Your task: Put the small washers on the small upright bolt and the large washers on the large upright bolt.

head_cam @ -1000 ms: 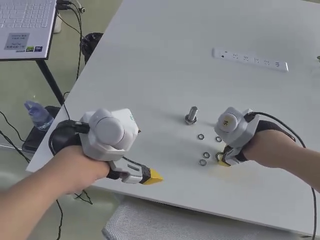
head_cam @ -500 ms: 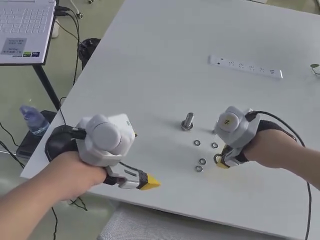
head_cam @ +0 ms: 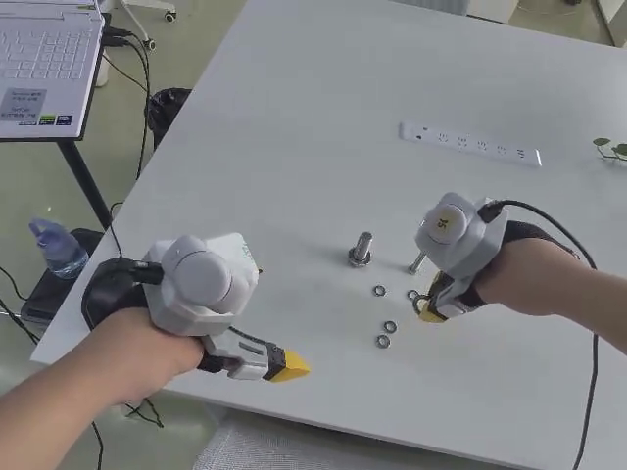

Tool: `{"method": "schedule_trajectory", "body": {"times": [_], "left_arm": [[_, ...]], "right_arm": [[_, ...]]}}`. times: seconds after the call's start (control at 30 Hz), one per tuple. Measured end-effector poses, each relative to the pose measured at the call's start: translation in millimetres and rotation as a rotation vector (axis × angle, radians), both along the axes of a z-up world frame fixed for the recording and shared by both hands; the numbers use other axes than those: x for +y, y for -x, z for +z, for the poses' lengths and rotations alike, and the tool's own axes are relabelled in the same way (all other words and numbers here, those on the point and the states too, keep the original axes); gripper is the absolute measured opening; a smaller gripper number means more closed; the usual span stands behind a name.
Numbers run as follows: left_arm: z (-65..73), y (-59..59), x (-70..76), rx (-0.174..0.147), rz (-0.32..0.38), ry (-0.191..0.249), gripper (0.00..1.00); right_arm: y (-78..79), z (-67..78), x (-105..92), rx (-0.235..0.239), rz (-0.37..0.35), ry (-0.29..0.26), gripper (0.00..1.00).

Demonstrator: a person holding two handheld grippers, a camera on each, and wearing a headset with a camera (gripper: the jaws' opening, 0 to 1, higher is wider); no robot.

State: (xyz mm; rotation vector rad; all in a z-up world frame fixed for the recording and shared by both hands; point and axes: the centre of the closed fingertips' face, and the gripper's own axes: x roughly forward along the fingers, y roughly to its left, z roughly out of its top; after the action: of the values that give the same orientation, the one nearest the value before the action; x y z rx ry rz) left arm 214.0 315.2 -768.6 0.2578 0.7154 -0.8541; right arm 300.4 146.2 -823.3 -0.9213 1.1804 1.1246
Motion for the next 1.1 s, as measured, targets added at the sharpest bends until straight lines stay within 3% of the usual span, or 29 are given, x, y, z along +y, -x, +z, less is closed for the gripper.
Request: {"method": "schedule_trajectory", "body": {"times": [0.3,0.6,0.67,1.1], "left_arm": [[1.9,-4.3,1.9,-0.010,0.021,0.005,0.89],[-2.0,0.3,-2.8,0.007,0.032,0.021,0.96],[-3.6,1.7,-2.5,0.018,0.031,0.015,0.97],[-2.2,-4.7,0.7,0.011,0.044,0.019,0.96]], "right_arm": [[-1.0,13.9,-0.5,-0.001,0.010,0.009,0.21],[-11.4,19.0,3.9,-0.009,0.009,0.002,0.21],[-11.7,21.6,7.4,-0.008,0.012,0.002,0.21],[-37.7,39.6,40.3,-0.028,0.036,-0.022,0.21]]}}
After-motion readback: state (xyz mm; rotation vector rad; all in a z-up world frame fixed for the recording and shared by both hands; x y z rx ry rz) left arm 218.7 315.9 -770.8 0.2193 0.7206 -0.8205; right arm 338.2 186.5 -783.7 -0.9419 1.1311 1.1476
